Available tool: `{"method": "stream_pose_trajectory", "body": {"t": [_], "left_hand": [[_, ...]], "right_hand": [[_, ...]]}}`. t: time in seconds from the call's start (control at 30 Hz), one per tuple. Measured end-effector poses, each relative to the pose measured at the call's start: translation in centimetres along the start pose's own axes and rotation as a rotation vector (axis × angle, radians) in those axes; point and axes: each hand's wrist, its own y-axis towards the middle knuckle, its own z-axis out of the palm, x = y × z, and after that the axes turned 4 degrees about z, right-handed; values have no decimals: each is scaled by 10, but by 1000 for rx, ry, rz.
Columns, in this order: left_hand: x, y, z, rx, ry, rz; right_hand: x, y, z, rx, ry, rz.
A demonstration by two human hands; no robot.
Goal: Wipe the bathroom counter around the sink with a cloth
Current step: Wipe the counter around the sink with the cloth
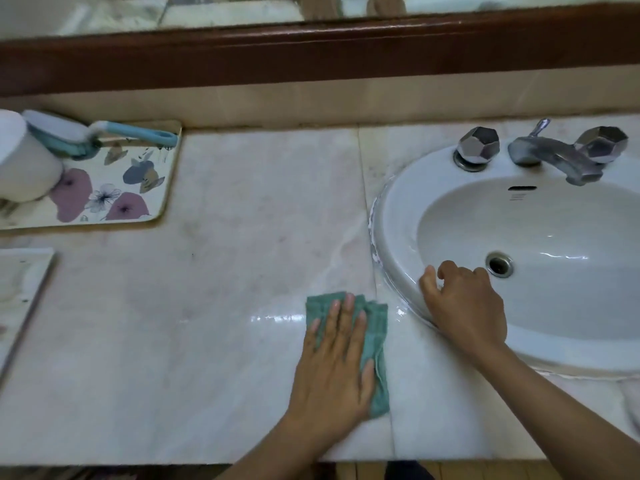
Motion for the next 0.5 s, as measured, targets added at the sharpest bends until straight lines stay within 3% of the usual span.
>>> {"method": "stream_pose_trajectory", "body": {"t": [0.13,0.23,0.4,0.5], "left_hand": [[46,-7,-14,75,15,273],[112,41,-28,90,75,290],[228,157,-53,24,54,-97],[221,191,-51,-13,-9,-450]], "right_hand": [[1,-1,1,-7,9,2],[1,-3,-1,-14,28,-7],[2,-2,-1,1,37,-41],[4,-2,-3,-15,28,-60]]}}
